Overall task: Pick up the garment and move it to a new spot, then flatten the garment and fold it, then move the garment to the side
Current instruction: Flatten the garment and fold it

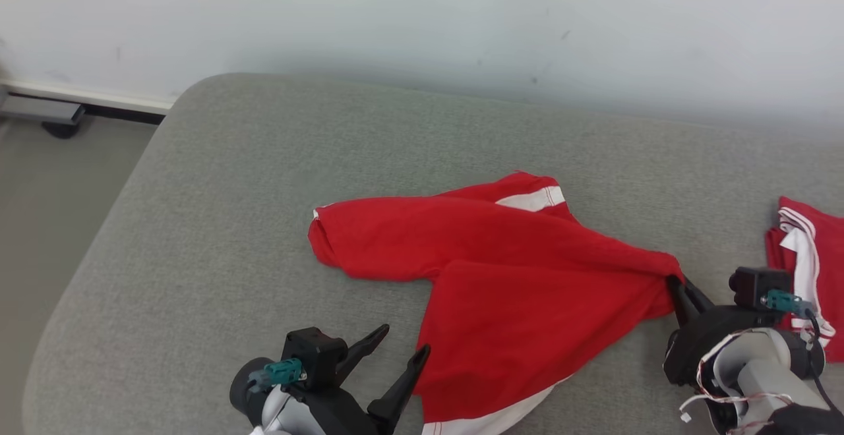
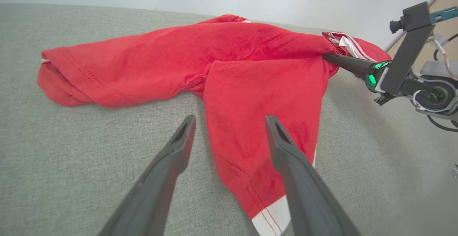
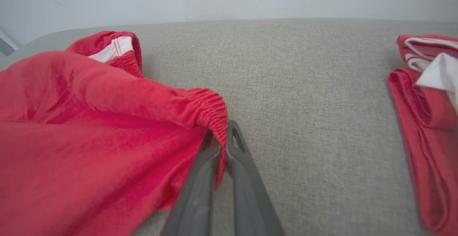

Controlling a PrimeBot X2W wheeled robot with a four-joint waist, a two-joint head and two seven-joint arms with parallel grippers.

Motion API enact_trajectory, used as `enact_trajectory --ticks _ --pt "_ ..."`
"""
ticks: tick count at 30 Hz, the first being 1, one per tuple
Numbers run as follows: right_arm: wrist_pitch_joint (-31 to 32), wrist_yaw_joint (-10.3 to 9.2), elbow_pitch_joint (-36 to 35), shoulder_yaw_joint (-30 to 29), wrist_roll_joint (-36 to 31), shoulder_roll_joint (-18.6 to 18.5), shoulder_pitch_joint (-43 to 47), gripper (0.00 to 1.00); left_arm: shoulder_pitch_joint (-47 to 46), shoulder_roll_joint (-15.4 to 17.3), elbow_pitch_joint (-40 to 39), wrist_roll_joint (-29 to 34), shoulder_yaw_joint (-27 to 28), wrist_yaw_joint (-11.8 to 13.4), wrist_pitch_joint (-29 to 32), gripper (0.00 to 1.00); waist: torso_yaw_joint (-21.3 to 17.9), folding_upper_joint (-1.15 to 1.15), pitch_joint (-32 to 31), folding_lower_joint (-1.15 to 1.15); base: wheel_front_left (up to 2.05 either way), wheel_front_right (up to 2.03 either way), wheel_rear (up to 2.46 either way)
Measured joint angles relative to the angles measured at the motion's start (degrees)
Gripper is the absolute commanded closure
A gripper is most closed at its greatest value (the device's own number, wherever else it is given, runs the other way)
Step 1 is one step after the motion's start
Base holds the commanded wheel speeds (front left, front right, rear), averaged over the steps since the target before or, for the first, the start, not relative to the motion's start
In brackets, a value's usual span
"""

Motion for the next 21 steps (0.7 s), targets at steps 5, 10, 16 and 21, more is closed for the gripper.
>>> enact_trajectory --ticks 5,10,16,21 --pt "-0.5 0.0 -3.4 -0.3 0.4 -0.5 2.8 1.0 0.9 -0.1 0.1 0.0 -1.1 0.0 0.7 0.0 -1.6 0.0 -0.5 0.0 0.0 0.0 0.0" --pt "-0.9 0.0 -6.0 -0.7 0.6 -0.7 3.7 1.0 1.3 -0.8 1.0 0.0 -3.6 -0.7 3.2 0.0 -2.2 0.0 -0.7 0.0 0.0 0.0 0.0" --pt "-0.9 0.0 -9.5 -0.6 0.7 -0.6 4.0 1.0 2.7 -0.8 2.4 -0.2 -5.6 -1.6 7.1 0.0 -1.8 0.0 -1.0 0.0 0.0 0.0 0.0" --pt "-1.0 -0.01 -12.2 -0.4 0.7 -0.6 4.3 1.0 4.0 -0.8 3.3 -1.9 -5.9 -2.2 9.2 0.0 -1.5 0.0 -1.0 0.0 0.0 0.0 0.0"
